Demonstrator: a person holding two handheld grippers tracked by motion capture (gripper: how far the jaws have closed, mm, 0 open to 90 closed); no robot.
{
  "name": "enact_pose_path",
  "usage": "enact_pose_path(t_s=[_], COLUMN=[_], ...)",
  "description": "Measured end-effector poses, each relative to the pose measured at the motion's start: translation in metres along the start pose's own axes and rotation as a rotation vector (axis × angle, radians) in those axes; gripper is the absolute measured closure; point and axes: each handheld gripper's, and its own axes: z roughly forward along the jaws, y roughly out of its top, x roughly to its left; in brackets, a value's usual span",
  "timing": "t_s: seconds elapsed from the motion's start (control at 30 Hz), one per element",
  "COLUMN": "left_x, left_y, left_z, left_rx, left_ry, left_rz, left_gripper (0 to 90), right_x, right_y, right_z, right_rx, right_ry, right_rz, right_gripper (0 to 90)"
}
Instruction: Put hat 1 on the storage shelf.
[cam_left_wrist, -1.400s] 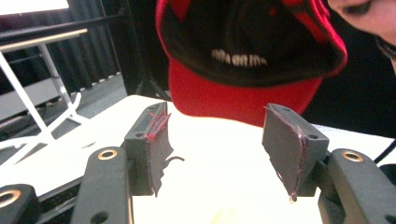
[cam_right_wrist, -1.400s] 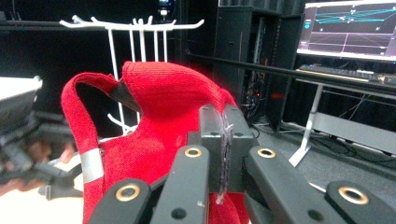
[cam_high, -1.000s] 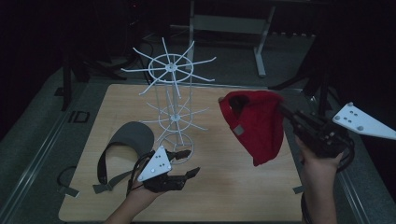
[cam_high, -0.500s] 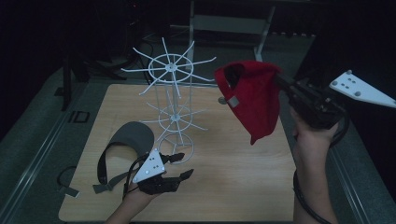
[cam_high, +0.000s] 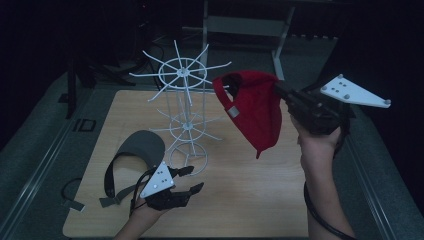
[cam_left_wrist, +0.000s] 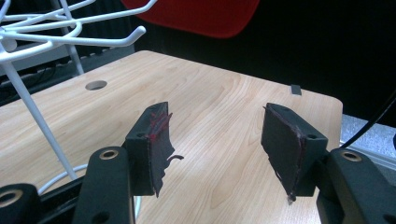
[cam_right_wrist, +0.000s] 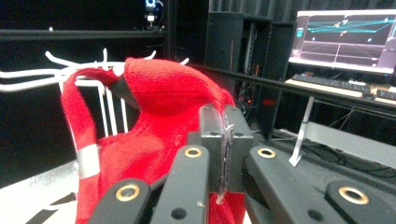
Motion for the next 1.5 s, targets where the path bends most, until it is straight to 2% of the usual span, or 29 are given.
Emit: enact_pose_path(t_s=[0.4, 0.63, 0.87, 1.03, 1.23, 1.4, 1.5], left_x=[0.0, 0.002, 0.003, 0.004, 0.003, 0.005, 0.006], left_y=[-0.003, -0.006, -0.009, -0.011, -0.014, -0.018, -0.021], left_z=[-0.002, -0.004, -0.007, -0.008, -0.01, -0.013, -0.015], left_rx=[0.004, 0.003, 0.001, 0.0, 0.01, 0.014, 0.021], left_ry=[0.01, 0.013, 0.019, 0.022, 0.027, 0.035, 0.04], left_rz=[0.002, -0.011, -0.017, -0.021, -0.021, -0.032, -0.035], left_gripper=[42.9, 42.8, 42.8, 42.8, 42.8, 42.9, 42.8], right_x=[0.008, 0.012, 0.009, 0.007, 0.002, -0.005, -0.011], right_y=[-0.031, -0.047, -0.059, -0.065, -0.072, -0.079, -0.086], right_z=[0.003, -0.001, -0.004, -0.007, -0.015, -0.028, -0.035], right_rx=[0.059, 0.074, 0.082, 0.078, 0.08, 0.078, 0.102], right_ry=[0.048, 0.082, 0.106, 0.132, 0.13, 0.12, 0.115], right_rz=[-0.007, 0.005, 0.028, 0.044, 0.049, 0.045, 0.042], right_gripper=[89.0, 88.9, 87.0, 77.2, 64.8, 58.4, 52.1])
